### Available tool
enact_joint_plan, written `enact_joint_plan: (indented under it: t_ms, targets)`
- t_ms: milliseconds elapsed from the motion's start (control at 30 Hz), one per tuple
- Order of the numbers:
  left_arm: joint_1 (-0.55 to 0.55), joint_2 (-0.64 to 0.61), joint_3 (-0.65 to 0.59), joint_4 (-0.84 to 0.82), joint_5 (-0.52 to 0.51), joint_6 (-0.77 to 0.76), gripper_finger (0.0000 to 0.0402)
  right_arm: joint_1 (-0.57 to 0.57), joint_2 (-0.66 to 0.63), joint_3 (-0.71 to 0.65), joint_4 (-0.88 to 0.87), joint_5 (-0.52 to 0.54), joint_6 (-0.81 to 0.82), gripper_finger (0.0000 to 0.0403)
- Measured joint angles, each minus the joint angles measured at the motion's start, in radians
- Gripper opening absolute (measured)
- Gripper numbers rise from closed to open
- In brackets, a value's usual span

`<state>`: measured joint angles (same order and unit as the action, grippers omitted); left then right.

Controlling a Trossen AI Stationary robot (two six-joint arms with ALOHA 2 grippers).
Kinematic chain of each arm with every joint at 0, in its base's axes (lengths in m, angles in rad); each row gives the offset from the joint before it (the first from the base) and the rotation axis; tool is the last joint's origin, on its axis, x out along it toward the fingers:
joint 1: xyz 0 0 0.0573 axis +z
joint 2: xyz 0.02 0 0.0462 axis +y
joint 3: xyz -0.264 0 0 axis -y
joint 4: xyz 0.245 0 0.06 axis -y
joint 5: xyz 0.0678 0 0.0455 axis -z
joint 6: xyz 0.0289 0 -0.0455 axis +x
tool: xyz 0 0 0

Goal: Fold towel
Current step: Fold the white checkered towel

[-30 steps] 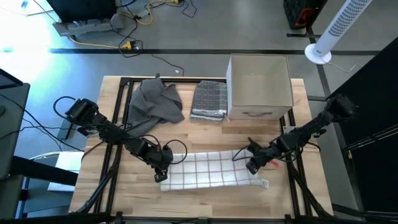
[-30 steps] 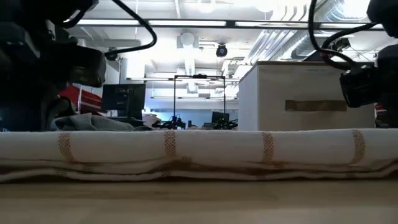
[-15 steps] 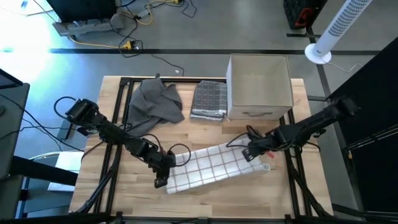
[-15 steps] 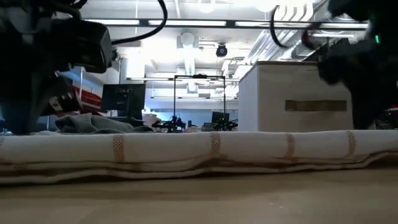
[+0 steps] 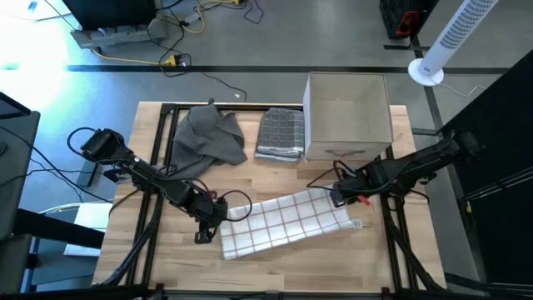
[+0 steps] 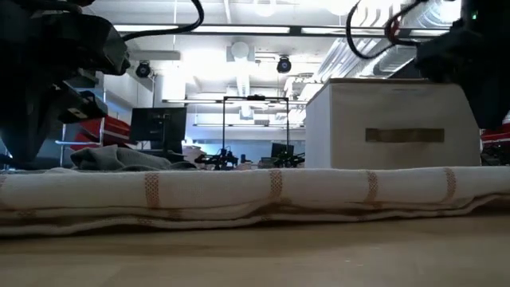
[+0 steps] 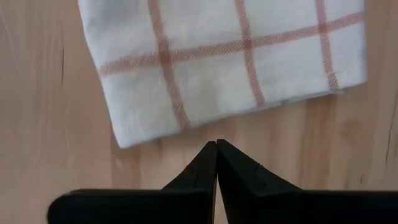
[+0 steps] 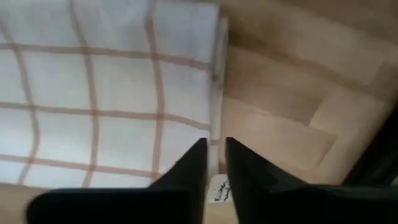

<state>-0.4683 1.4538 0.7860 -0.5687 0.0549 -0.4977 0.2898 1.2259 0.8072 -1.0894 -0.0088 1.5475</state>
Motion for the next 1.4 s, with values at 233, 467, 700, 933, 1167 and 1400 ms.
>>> enact_joint_plan:
  t_ms: [233,467,700,933,1167,1400]
  targets:
    - [0.0,0.0,-0.021,0.079,-0.035,0.029,0.0003,-0.021,0.0,-0.133,0.182,0.014,-0.004,0.0209]
    - [-0.021,0.0,-0.026,0.076,-0.034,0.012,0.0003,-0.029,0.066,-0.184,0.261,0.026,-0.056,0.0249]
    - [-0.037,0.0,-0.026,0.077,-0.034,-0.028,0.0003,-0.029,0.181,-0.184,0.326,0.032,-0.094,0.0249]
    - [-0.037,0.001,-0.026,0.078,-0.04,-0.033,0.0003,-0.029,0.253,-0.176,0.368,0.03,-0.135,0.0161]
    - [-0.037,0.001,-0.026,0.08,-0.117,-0.032,0.0003,-0.048,0.157,-0.188,0.342,0.049,-0.15,0.0018]
    - [-0.035,0.001,-0.026,0.116,-0.301,-0.022,0.0003,-0.089,-0.041,-0.081,0.058,0.084,-0.171,0.0017]
